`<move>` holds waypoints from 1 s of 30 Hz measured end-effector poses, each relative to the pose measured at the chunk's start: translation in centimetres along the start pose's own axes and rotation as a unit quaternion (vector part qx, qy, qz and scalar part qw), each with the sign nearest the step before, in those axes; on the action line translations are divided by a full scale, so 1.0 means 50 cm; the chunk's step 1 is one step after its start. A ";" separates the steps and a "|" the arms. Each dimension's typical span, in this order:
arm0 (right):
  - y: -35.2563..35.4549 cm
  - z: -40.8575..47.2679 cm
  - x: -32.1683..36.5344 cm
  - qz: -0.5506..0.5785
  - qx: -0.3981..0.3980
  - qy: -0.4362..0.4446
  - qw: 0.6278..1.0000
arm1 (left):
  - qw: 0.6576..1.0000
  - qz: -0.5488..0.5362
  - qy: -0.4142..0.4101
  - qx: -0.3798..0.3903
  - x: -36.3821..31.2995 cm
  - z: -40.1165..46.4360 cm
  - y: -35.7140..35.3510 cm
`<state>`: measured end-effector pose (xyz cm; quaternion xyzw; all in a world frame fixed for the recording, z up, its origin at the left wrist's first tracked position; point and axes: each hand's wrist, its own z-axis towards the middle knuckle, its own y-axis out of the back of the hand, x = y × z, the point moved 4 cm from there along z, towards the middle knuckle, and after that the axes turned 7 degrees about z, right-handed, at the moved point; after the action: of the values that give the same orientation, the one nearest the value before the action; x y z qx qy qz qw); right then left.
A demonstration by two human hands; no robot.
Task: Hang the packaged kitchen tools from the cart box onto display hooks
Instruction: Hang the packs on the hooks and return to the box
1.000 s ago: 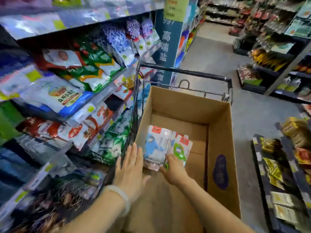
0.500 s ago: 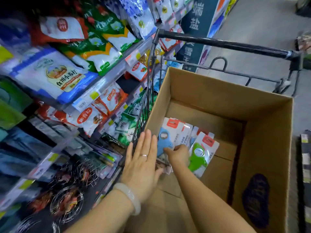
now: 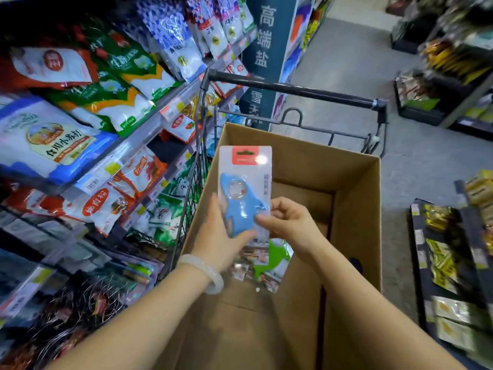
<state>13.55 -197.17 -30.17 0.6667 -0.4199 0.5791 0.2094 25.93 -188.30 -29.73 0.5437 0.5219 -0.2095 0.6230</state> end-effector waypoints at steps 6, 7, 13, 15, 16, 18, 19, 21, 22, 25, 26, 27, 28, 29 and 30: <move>0.066 0.069 -0.050 0.031 -0.145 -0.053 0.988 | 0.997 -0.040 0.027 -0.053 0.000 0.031 0.034; 0.095 0.080 -0.099 -0.035 -0.206 -0.084 0.974 | 0.997 -0.038 0.038 -0.055 0.012 0.030 0.037; 0.152 0.057 -0.342 -0.292 -0.263 -0.286 0.874 | 0.993 -0.034 0.062 -0.095 0.046 0.004 0.048; 0.154 0.056 -0.371 -0.273 -0.317 -0.293 0.860 | 0.993 -0.021 0.063 -0.097 0.048 0.003 0.046; 0.158 0.061 -0.382 -0.255 -0.341 -0.293 0.856 | 0.993 -0.017 0.063 -0.096 0.047 0.003 0.044; 0.160 0.074 -0.394 -0.220 -0.350 -0.302 0.859 | 0.994 -0.013 0.064 -0.093 0.045 0.002 0.042; 0.166 0.079 -0.400 -0.212 -0.347 -0.303 0.862 | 0.994 -0.009 0.063 -0.091 0.045 0.003 0.042; 0.174 0.075 -0.396 -0.202 -0.355 -0.301 0.861 | 0.994 0.000 0.065 -0.087 0.046 0.001 0.043; 0.181 0.069 -0.389 -0.194 -0.368 -0.295 0.860 | 0.994 0.002 0.066 -0.086 0.047 0.001 0.044; 0.198 0.045 -0.354 -0.162 -0.404 -0.265 0.860 | 0.994 0.005 0.064 -0.085 0.042 0.000 0.048; 0.197 0.037 -0.334 -0.152 -0.405 -0.248 0.867 | 0.995 0.002 0.062 -0.084 0.037 -0.002 0.049; 0.196 0.034 -0.313 -0.143 -0.400 -0.220 0.878 | 0.995 -0.005 0.060 -0.084 0.032 -0.005 0.052; 0.189 0.031 -0.286 -0.135 -0.387 -0.179 0.894 | 0.995 -0.015 0.058 -0.083 0.025 -0.009 0.057; 0.181 0.030 -0.258 -0.127 -0.370 -0.127 0.912 | 0.995 -0.025 0.055 -0.083 0.020 -0.015 0.063; 0.163 0.024 -0.219 -0.122 -0.349 -0.079 0.926 | 0.995 -0.033 0.050 -0.085 0.014 -0.023 0.072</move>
<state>7.97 -199.16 -42.54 0.6416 -0.5256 0.3112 0.4638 28.67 -185.92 -28.52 0.4813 0.5858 -0.1574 0.6328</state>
